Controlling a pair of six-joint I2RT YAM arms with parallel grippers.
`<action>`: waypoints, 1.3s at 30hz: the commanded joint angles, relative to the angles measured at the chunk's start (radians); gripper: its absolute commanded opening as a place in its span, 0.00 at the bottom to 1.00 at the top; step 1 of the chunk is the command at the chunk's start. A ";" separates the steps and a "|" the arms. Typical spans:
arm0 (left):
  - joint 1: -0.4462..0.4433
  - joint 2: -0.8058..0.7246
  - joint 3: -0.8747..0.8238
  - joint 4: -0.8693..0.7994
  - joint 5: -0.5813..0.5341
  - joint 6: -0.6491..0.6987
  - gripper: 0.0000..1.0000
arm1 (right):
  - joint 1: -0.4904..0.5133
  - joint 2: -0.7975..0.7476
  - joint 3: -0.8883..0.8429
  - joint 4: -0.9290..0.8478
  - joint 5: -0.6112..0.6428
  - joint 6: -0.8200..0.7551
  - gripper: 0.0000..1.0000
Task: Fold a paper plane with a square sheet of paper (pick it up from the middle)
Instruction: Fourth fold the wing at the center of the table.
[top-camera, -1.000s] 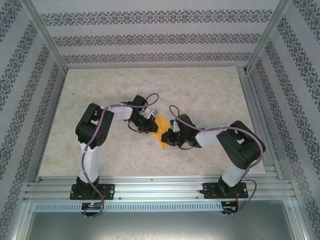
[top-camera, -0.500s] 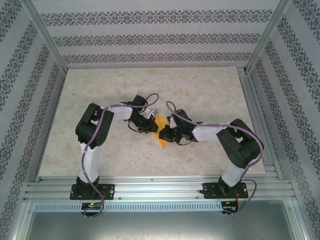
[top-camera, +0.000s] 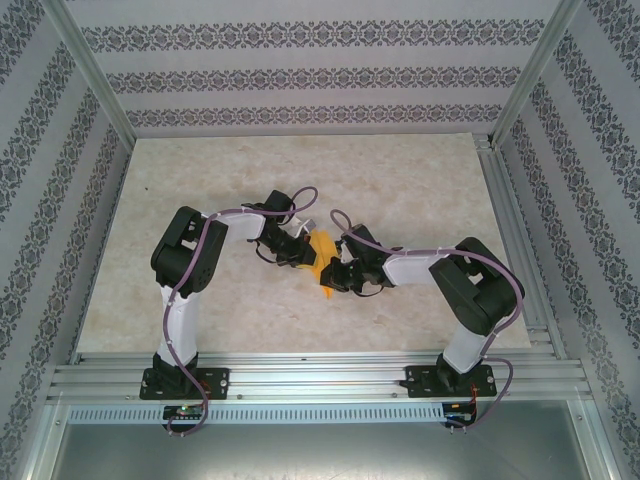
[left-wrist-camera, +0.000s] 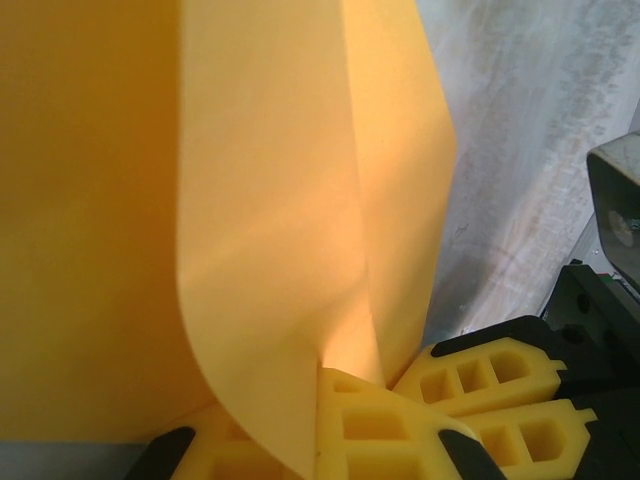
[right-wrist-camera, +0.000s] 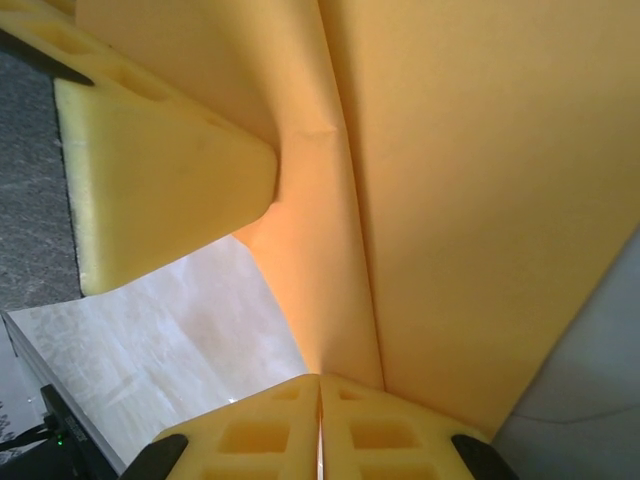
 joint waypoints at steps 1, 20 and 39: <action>0.017 0.028 0.009 -0.014 -0.014 0.029 0.07 | 0.026 -0.009 -0.017 -0.138 0.036 -0.034 0.09; 0.018 0.040 0.024 -0.029 -0.011 0.045 0.03 | 0.002 -0.154 -0.053 -0.003 -0.003 0.059 0.10; 0.020 0.046 0.027 -0.040 -0.014 0.050 0.00 | 0.031 -0.044 -0.074 0.082 -0.046 0.102 0.08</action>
